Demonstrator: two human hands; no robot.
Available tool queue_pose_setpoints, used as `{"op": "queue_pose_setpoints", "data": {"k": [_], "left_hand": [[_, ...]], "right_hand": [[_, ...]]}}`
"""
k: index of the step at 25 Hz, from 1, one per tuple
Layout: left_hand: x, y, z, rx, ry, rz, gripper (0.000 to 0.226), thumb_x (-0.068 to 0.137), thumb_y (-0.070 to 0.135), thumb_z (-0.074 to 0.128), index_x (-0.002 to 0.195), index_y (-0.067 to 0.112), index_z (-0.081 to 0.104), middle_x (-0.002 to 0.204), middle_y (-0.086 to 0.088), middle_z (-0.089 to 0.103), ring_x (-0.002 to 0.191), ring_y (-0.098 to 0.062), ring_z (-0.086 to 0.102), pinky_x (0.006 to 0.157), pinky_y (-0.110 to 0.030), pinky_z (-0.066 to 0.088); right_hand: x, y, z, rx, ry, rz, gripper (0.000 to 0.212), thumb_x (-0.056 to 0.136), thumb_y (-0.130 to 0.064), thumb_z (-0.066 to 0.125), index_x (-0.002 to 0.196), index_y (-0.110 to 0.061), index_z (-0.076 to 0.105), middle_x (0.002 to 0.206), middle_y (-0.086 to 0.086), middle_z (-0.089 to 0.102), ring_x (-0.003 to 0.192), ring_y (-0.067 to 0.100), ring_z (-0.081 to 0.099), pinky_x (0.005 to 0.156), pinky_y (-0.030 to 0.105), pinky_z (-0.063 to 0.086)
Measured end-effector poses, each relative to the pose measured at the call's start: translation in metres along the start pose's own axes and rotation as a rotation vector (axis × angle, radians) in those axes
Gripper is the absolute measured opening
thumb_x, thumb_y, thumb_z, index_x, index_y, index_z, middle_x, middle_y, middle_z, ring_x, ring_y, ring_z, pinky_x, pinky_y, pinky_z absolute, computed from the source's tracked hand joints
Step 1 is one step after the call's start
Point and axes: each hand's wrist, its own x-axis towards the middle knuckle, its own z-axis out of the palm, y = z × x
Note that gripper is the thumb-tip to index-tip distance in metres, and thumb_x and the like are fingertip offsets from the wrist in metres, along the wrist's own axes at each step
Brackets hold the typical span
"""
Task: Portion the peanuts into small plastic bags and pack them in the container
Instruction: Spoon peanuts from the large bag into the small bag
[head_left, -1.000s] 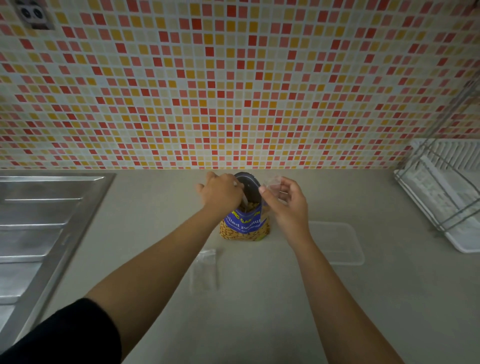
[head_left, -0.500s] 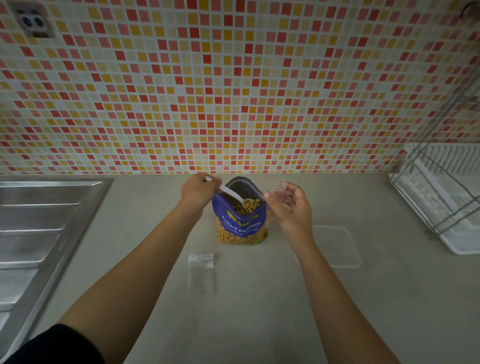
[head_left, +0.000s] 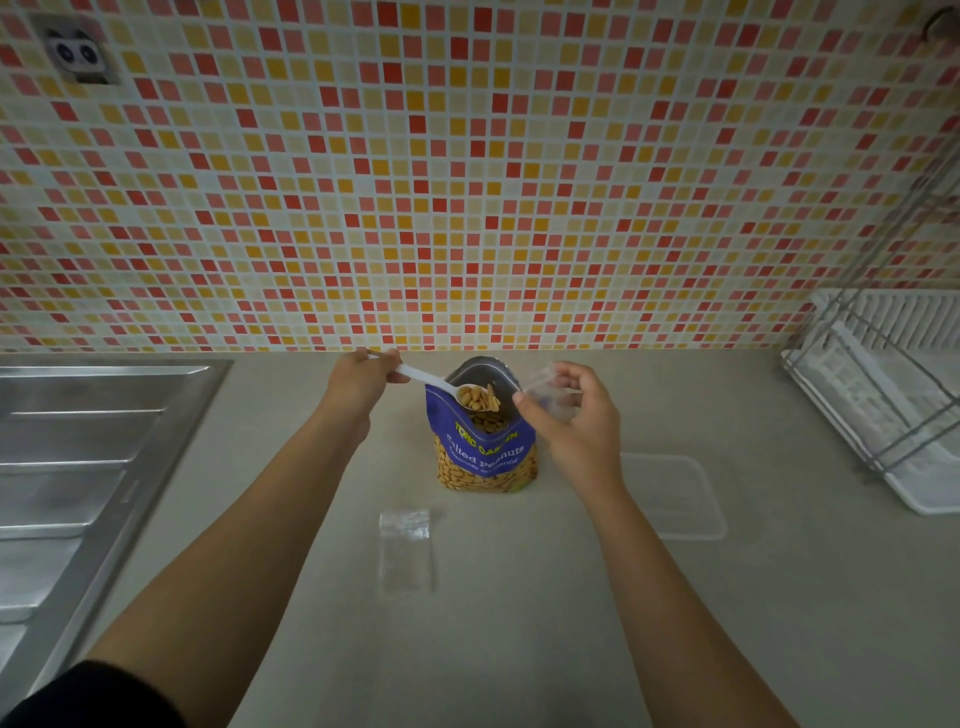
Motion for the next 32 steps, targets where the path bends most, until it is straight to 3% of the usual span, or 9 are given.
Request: {"op": "queue_pose_setpoints", "data": {"k": [2, 7, 10, 15, 18, 21, 24, 28, 32], "left_hand": [[0.0, -0.001, 0.0, -0.016, -0.014, 0.008, 0.045, 0.095, 0.025, 0.05, 0.135, 0.004, 0.045, 0.101, -0.01, 0.067, 0.101, -0.009, 0.045, 0.096, -0.027, 0.024], [-0.002, 0.002, -0.003, -0.035, 0.01, -0.015, 0.045, 0.095, 0.028, 0.05, 0.133, 0.003, 0.047, 0.09, -0.002, 0.066, 0.12, -0.017, 0.044, 0.11, -0.036, 0.022], [-0.006, 0.013, -0.009, -0.039, 0.032, 0.001, 0.031, 0.094, 0.026, 0.052, 0.119, 0.007, 0.057, 0.099, -0.003, 0.067, 0.111, -0.016, 0.047, 0.108, -0.039, 0.025], [-0.009, 0.049, -0.012, -0.009, -0.033, 0.066, 0.016, 0.093, 0.026, 0.053, 0.096, 0.013, 0.062, 0.08, 0.002, 0.066, 0.109, -0.015, 0.048, 0.105, -0.038, 0.024], [-0.016, 0.068, -0.004, 0.081, -0.091, 0.156, 0.017, 0.094, 0.024, 0.052, 0.086, 0.013, 0.063, 0.074, 0.002, 0.064, 0.106, -0.015, 0.05, 0.098, -0.032, 0.025], [-0.028, 0.083, 0.011, 0.195, -0.115, 0.277, 0.02, 0.094, 0.022, 0.052, 0.102, 0.009, 0.064, 0.075, 0.002, 0.064, 0.084, -0.008, 0.055, 0.084, -0.026, 0.036], [-0.041, 0.097, 0.026, 0.416, -0.17, 0.508, 0.018, 0.093, 0.027, 0.054, 0.096, 0.013, 0.065, 0.077, 0.001, 0.066, 0.068, -0.005, 0.055, 0.065, -0.022, 0.045], [-0.055, 0.107, 0.033, 0.836, -0.157, 0.808, 0.021, 0.086, 0.046, 0.05, 0.076, 0.031, 0.06, 0.083, 0.002, 0.068, 0.082, -0.023, 0.063, 0.075, -0.042, 0.054], [-0.058, 0.121, 0.009, 0.407, -0.073, 0.675, 0.017, 0.093, 0.029, 0.054, 0.095, 0.016, 0.065, 0.087, 0.0, 0.067, 0.073, -0.01, 0.059, 0.063, -0.022, 0.047]], "right_hand": [[0.0, 0.0, 0.001, -0.031, -0.007, -0.004, 0.047, 0.07, -0.028, 0.08, 0.11, -0.019, 0.058, 0.104, -0.005, 0.06, 0.094, 0.007, 0.056, 0.07, 0.002, 0.041], [-0.002, 0.0, 0.002, -0.108, -0.029, -0.011, 0.049, 0.07, -0.027, 0.08, 0.112, -0.016, 0.057, 0.103, -0.007, 0.058, 0.09, 0.004, 0.054, 0.068, 0.001, 0.04], [-0.001, 0.0, 0.002, -0.208, -0.046, -0.047, 0.051, 0.07, -0.031, 0.079, 0.114, -0.018, 0.057, 0.103, -0.01, 0.055, 0.095, 0.008, 0.054, 0.07, 0.006, 0.037], [0.003, -0.003, 0.009, -0.271, -0.071, -0.054, 0.054, 0.069, -0.035, 0.079, 0.116, -0.021, 0.055, 0.103, -0.012, 0.052, 0.096, 0.012, 0.055, 0.072, 0.018, 0.041], [0.005, -0.006, 0.013, -0.247, -0.058, -0.042, 0.054, 0.068, -0.037, 0.078, 0.115, -0.022, 0.056, 0.103, -0.014, 0.053, 0.097, 0.011, 0.056, 0.074, 0.018, 0.042], [0.007, -0.011, 0.017, -0.215, -0.055, -0.027, 0.054, 0.069, -0.04, 0.078, 0.115, -0.023, 0.056, 0.103, -0.014, 0.053, 0.096, 0.01, 0.056, 0.077, 0.023, 0.046], [0.009, -0.014, 0.021, -0.161, -0.046, 0.013, 0.049, 0.069, -0.038, 0.078, 0.11, -0.022, 0.058, 0.104, -0.009, 0.058, 0.093, 0.011, 0.057, 0.076, 0.027, 0.049], [0.01, -0.016, 0.024, -0.109, -0.037, 0.042, 0.045, 0.069, -0.036, 0.078, 0.107, -0.022, 0.059, 0.105, -0.005, 0.062, 0.09, 0.009, 0.058, 0.071, 0.021, 0.047], [0.009, -0.017, 0.018, -0.107, -0.028, 0.063, 0.05, 0.07, -0.038, 0.078, 0.112, -0.02, 0.058, 0.106, -0.007, 0.061, 0.091, 0.011, 0.06, 0.074, 0.025, 0.051]]}}
